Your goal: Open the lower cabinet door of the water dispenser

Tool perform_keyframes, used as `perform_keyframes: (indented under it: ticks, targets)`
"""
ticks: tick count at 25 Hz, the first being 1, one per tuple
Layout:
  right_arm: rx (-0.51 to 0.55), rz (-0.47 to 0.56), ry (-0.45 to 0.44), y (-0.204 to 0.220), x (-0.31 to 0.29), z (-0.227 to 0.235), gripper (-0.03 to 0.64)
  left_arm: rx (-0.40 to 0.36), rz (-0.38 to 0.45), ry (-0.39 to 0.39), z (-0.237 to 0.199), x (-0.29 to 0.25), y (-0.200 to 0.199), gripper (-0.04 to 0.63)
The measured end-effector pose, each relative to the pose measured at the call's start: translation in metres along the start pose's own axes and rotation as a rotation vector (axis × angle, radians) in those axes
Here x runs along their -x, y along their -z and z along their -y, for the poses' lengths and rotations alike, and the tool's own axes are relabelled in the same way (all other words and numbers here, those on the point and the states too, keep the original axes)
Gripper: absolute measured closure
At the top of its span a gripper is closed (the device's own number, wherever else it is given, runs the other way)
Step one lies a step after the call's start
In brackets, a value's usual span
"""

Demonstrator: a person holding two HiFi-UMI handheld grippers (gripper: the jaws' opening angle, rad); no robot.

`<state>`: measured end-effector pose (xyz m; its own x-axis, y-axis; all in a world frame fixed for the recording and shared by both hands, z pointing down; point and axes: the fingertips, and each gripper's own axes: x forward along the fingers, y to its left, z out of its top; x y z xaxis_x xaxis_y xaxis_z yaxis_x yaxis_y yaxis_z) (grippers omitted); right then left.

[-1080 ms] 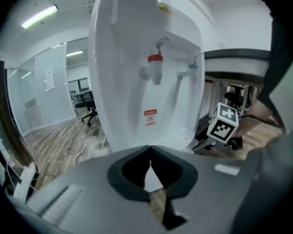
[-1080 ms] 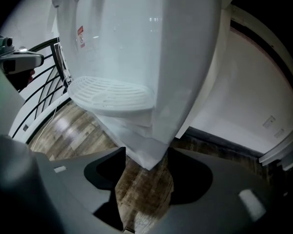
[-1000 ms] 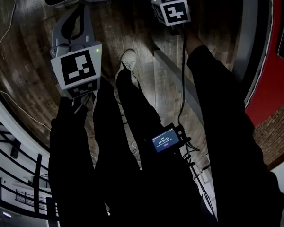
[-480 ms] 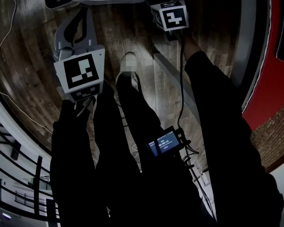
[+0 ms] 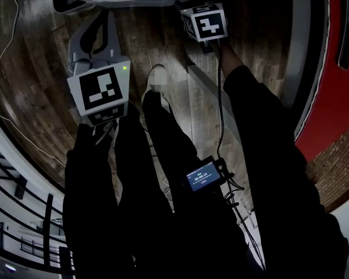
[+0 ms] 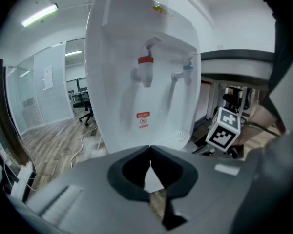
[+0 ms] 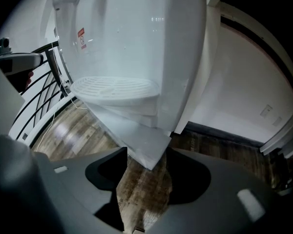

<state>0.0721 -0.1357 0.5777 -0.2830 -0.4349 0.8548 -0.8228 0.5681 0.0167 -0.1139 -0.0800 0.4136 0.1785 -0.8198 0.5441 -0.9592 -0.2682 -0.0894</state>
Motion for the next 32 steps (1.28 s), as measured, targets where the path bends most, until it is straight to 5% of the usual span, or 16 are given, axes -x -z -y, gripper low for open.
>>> perform_keyframes:
  ticks: [10, 22, 32]
  targets:
    - [-0.042, 0.003, -0.01, 0.012, 0.006, -0.01, 0.367, 0.012, 0.003, -0.002, 0.003, 0.007, 0.006, 0.588]
    - [-0.035, -0.037, -0.006, 0.041, 0.004, -0.013, 0.367, 0.123, 0.048, 0.074, 0.019, 0.008, 0.001, 0.588]
    - [-0.064, -0.054, -0.018, 0.07, 0.011, -0.029, 0.365, 0.105, 0.014, 0.113, 0.033, 0.007, 0.015, 0.588]
